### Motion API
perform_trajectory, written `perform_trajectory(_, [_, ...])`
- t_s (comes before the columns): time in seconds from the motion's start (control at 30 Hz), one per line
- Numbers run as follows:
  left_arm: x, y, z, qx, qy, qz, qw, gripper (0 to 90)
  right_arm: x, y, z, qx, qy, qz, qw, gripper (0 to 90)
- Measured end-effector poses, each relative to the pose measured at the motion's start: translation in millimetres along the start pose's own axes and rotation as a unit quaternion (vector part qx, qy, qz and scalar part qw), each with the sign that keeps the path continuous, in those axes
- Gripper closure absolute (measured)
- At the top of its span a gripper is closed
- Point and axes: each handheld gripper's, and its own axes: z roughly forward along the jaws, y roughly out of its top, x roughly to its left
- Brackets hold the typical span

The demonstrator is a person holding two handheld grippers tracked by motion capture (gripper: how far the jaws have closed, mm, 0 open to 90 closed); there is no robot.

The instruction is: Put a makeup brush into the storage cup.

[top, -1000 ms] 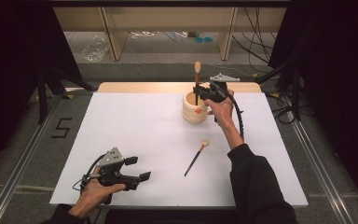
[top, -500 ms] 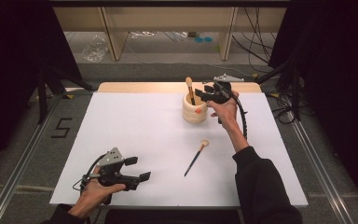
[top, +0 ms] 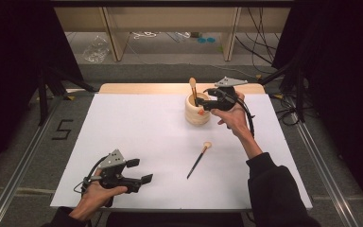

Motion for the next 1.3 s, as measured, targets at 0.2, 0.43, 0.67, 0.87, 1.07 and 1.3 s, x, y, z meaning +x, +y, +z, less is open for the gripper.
perform_trajectory(0.2, [0.7,0.4,-0.2,-0.003,0.003,0.004,1.0000,18.5,9.6,0.3,-7.3,0.003,0.011,-0.014,0.9998,32.8])
perform_trajectory(0.43, [-0.7,0.6,-0.8,-0.003,-0.007,0.001,1.0000,18.5,21.7,-2.7,-17.8,0.032,0.016,-0.011,0.9993,31.1])
perform_trajectory(0.67, [-4.0,0.2,-0.9,-0.003,-0.028,-0.018,0.9995,18.5,31.3,-10.2,-30.2,0.059,0.012,-0.003,0.9982,28.7])
perform_trajectory(0.87, [8.2,3.5,-8.6,0.046,0.000,0.067,0.9966,18.4,37.4,-19.7,-47.9,0.085,0.009,0.030,0.9959,28.8])
perform_trajectory(1.07, [0.9,1.6,-2.7,-0.008,0.002,0.000,1.0000,18.4,43.2,-37.5,-60.3,0.107,0.001,0.043,0.9933,28.3])
perform_trajectory(1.3, [1.3,1.9,-3.4,-0.006,0.005,-0.001,1.0000,18.4,59.0,-55.5,-67.7,0.134,-0.002,0.041,0.9901,28.3])
